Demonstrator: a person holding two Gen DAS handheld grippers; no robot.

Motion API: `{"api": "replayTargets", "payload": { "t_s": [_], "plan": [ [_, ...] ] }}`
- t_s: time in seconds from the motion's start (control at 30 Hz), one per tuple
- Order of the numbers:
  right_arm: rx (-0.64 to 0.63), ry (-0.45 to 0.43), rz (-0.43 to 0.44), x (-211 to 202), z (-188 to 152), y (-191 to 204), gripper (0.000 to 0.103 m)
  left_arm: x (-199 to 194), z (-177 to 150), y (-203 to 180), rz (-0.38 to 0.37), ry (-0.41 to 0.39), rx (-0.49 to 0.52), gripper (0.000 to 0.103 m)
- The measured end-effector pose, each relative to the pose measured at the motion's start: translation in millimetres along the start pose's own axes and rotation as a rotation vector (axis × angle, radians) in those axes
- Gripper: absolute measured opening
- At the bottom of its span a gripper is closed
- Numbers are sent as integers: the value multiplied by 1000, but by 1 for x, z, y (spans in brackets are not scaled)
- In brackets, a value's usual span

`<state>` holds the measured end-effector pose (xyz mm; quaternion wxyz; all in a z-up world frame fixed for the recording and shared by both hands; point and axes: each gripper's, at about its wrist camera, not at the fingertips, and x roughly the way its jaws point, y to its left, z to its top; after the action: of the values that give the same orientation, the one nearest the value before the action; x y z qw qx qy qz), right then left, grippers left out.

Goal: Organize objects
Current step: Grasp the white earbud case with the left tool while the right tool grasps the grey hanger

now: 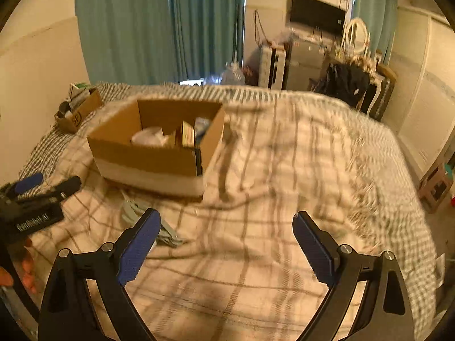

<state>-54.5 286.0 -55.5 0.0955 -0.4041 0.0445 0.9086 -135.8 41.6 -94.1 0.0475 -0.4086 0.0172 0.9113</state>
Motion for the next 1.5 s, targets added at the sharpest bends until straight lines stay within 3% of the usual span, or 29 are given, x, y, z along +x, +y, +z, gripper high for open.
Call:
{"api": "replayTargets", "payload": {
  "t_s": [0.23,0.33,0.5,0.6,0.67,0.8,0.93,1.13,1.3,1.5],
  "plan": [
    [33,116,26,56,-20,-11,94,43,-26,-26,8,74,48,103],
    [57,167,55,75,-25,-14,94,51,-42,-32,-24,98,71,101],
    [51,178,68,81,-27,-12,94,51,-52,-41,-83,113,101,95],
    [63,182,66,83,-28,-14,94,57,-53,-56,-134,143,164,87],
    [71,184,63,83,-28,-15,94,69,-57,-72,-115,199,238,78],
    [80,197,20,83,-29,-16,94,80,-58,-76,-162,244,246,51],
    [67,185,-9,73,-29,-13,94,68,-57,-62,-188,237,201,52],
    [7,124,15,44,-18,6,94,39,-43,1,-231,235,9,52],
    [-90,106,78,40,-1,46,94,23,-26,42,-137,172,10,52],
    [-197,202,107,93,8,96,94,36,-18,54,-37,123,61,52]
  ]
}}
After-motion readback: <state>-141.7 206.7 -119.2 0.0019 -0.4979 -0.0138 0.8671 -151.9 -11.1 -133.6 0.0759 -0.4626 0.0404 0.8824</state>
